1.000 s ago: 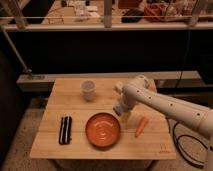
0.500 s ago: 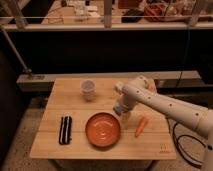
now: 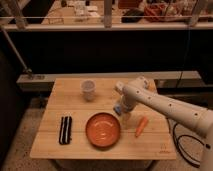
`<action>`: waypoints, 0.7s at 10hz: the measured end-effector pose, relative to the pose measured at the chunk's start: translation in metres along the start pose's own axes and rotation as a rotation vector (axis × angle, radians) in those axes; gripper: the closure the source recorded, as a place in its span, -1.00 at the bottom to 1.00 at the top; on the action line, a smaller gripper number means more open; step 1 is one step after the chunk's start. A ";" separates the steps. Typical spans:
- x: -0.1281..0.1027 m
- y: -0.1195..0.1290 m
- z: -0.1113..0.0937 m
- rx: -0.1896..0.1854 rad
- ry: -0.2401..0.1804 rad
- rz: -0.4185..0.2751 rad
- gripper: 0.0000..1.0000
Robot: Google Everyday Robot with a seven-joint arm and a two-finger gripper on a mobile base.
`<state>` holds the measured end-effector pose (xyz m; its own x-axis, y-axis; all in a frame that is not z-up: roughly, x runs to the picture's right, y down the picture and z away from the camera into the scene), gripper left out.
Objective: Place the white sponge in the ceramic cup
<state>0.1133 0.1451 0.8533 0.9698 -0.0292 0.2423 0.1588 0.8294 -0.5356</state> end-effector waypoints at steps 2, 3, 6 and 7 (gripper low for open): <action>0.002 0.001 0.003 -0.007 -0.002 -0.001 -0.60; 0.002 0.002 0.005 -0.011 -0.003 -0.004 -0.60; 0.004 0.003 0.008 -0.020 -0.006 -0.005 -0.60; 0.005 0.004 0.009 -0.025 -0.007 -0.006 -0.60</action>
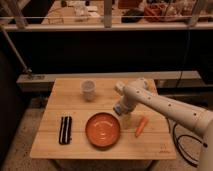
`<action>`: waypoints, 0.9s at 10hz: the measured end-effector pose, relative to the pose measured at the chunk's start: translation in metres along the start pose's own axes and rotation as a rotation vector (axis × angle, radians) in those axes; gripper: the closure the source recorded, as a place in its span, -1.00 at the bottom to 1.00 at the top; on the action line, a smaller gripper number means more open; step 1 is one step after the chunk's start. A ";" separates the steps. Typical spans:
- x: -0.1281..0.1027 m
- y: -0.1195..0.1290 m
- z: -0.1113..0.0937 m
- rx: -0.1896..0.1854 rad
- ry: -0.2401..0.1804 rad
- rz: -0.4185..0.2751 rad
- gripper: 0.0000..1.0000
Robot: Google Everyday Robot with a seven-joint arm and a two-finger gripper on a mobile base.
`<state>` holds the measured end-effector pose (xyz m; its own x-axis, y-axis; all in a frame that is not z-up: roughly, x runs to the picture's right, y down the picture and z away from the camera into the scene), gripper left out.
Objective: Place the white sponge in the ceramic cup
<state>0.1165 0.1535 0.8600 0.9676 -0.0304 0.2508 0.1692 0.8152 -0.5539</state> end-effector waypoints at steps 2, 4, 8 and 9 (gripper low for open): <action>0.000 0.001 0.003 -0.006 -0.002 -0.003 -0.60; 0.001 0.002 0.006 -0.011 -0.005 -0.006 -0.60; 0.003 0.004 0.011 -0.023 -0.010 -0.008 -0.60; 0.003 0.005 0.012 -0.025 -0.010 -0.008 -0.60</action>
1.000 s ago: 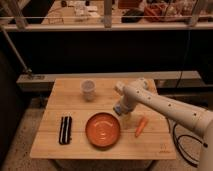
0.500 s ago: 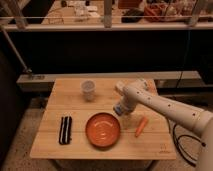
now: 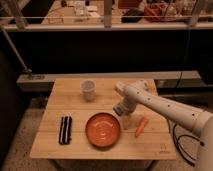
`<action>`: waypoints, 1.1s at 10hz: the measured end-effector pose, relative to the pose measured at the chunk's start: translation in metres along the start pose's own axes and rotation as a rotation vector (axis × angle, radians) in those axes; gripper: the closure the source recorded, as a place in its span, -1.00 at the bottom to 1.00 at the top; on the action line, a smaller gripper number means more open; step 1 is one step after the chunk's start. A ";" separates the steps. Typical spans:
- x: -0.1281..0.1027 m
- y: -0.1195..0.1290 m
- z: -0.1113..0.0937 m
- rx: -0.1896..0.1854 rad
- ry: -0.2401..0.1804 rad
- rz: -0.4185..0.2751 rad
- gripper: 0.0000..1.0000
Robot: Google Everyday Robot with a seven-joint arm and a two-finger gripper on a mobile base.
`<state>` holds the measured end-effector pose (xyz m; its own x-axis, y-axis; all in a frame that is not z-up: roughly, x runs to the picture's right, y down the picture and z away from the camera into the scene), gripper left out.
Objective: Place the white sponge in the ceramic cup
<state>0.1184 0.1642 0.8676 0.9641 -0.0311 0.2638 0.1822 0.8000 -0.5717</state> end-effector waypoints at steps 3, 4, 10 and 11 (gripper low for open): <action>0.001 0.002 0.005 -0.006 -0.003 0.001 -0.60; 0.001 0.002 0.006 -0.008 -0.003 0.002 -0.60; 0.002 0.006 0.014 -0.014 -0.008 0.002 -0.60; 0.003 0.007 0.015 -0.015 -0.007 0.004 -0.60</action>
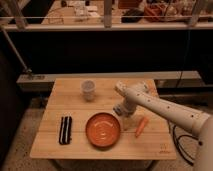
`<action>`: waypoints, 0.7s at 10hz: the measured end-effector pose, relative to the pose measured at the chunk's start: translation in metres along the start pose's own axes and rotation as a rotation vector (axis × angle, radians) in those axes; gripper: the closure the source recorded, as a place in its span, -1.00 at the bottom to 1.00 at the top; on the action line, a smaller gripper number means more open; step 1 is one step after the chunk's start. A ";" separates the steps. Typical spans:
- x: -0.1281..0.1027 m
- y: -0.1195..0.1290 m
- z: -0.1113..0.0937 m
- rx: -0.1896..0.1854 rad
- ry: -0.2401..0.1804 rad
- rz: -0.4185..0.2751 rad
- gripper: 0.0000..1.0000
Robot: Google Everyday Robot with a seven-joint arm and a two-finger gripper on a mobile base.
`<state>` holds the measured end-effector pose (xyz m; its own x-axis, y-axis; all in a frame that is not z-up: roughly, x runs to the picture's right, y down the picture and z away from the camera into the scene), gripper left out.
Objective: Place the white sponge in the ceramic cup
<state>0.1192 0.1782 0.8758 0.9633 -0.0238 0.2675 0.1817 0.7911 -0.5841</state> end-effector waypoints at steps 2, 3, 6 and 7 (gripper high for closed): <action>0.001 0.002 0.002 0.000 0.000 0.002 -0.60; 0.001 0.002 0.003 0.000 0.001 0.003 -0.60; 0.001 0.004 0.005 -0.001 0.001 0.006 -0.60; 0.001 0.005 0.005 -0.002 0.001 0.007 -0.60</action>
<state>0.1199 0.1851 0.8776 0.9647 -0.0188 0.2625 0.1753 0.7899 -0.5876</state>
